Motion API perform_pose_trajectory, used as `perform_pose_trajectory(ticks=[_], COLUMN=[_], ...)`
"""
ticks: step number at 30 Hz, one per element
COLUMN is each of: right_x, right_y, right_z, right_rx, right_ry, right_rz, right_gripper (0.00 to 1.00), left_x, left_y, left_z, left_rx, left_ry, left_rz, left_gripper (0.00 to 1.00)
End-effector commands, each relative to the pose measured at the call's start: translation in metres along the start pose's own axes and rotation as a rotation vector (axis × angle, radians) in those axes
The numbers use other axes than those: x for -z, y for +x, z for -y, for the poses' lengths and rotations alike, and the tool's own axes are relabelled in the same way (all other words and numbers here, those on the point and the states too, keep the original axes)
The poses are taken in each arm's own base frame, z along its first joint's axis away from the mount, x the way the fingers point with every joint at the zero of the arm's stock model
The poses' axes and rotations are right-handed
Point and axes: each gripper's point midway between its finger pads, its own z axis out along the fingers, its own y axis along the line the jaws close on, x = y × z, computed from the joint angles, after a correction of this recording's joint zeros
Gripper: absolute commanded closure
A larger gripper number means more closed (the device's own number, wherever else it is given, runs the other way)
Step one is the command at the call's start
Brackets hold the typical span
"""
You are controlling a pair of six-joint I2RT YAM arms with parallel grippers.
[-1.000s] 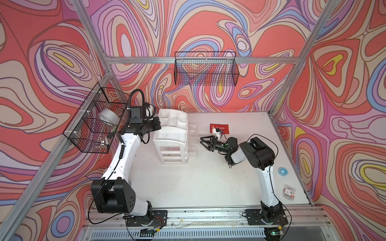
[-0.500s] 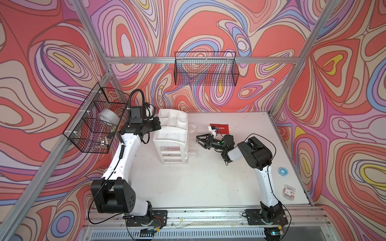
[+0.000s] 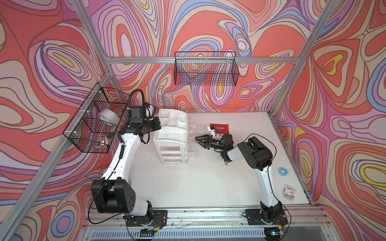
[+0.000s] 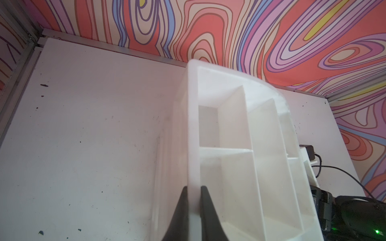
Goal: Take the postcards out of the drawer
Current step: Open the drawer in the storage box.
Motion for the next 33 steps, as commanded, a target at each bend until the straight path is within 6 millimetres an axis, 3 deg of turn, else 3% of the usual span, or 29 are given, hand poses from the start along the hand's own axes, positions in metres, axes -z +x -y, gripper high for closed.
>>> perform_pose_trajectory(ticks=[1, 12, 33], right_x=[0.000, 0.012, 0.047], right_y=[0.005, 0.000, -0.014], right_z=[-0.007, -0.027, -0.028], right_rx=[0.006, 0.036, 0.036], right_ry=[0.003, 0.005, 0.069], right_rz=[-0.013, -0.011, -0.015], right_gripper=[0.58, 0.59, 0.60], left_x=[-0.004, 0.001, 0.000], left_y=[0.023, 0.021, 0.022], left_z=[-0.022, -0.022, -0.025], left_rx=[-0.012, -0.017, -0.021], left_ry=[-0.090, -0.101, -0.113], left_rz=[-0.071, -0.060, -0.063], left_gripper=[1.00, 1.00, 1.00])
